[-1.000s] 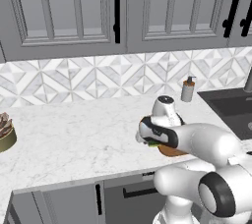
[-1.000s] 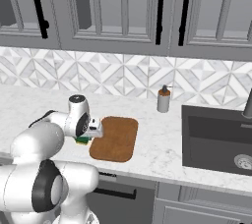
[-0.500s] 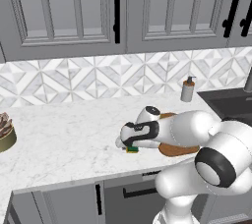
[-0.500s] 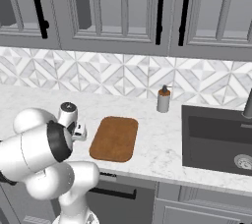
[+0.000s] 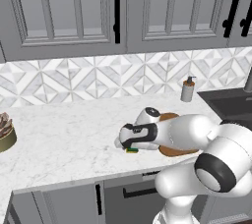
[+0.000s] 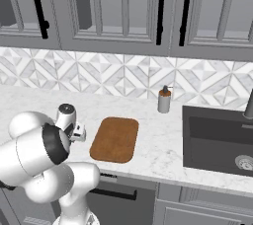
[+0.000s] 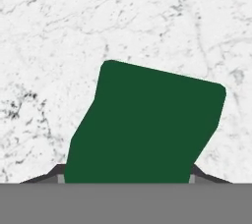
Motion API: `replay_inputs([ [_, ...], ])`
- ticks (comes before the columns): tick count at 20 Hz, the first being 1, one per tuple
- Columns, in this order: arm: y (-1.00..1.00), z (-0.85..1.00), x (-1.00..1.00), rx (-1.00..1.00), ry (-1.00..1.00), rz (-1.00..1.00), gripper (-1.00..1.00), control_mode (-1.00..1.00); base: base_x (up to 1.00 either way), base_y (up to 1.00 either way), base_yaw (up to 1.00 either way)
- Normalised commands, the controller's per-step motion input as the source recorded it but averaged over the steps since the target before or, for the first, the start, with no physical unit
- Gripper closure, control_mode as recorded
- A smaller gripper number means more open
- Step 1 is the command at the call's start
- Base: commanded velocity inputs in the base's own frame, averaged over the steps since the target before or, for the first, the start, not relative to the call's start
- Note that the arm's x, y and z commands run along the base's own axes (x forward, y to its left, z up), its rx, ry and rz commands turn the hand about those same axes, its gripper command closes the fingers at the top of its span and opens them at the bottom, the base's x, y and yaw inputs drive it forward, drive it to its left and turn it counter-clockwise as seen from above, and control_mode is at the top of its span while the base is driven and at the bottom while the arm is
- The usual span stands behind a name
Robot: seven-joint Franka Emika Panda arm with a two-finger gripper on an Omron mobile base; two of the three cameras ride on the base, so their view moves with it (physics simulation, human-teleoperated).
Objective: Pick up the sponge from the counter and clean the cutting board by briefly scrubbing or pressing down on the cutting board. Once finished, release the sponge.
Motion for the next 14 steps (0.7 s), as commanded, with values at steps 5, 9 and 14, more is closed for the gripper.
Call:
replay_inputs([
  [5, 0.04, 0.00, 0.00, 0.00, 0.00, 0.00, -1.00, -1.00, 0.00, 0.00, 0.00],
  [9, 0.00, 0.00, 0.00, 0.00, 0.00, 0.00, -1.00, -1.00, 0.00, 0.00, 0.00],
  [14, 0.00, 0.00, 0.00, 0.00, 0.00, 0.00, -1.00, -1.00, 0.00, 0.00, 0.00],
])
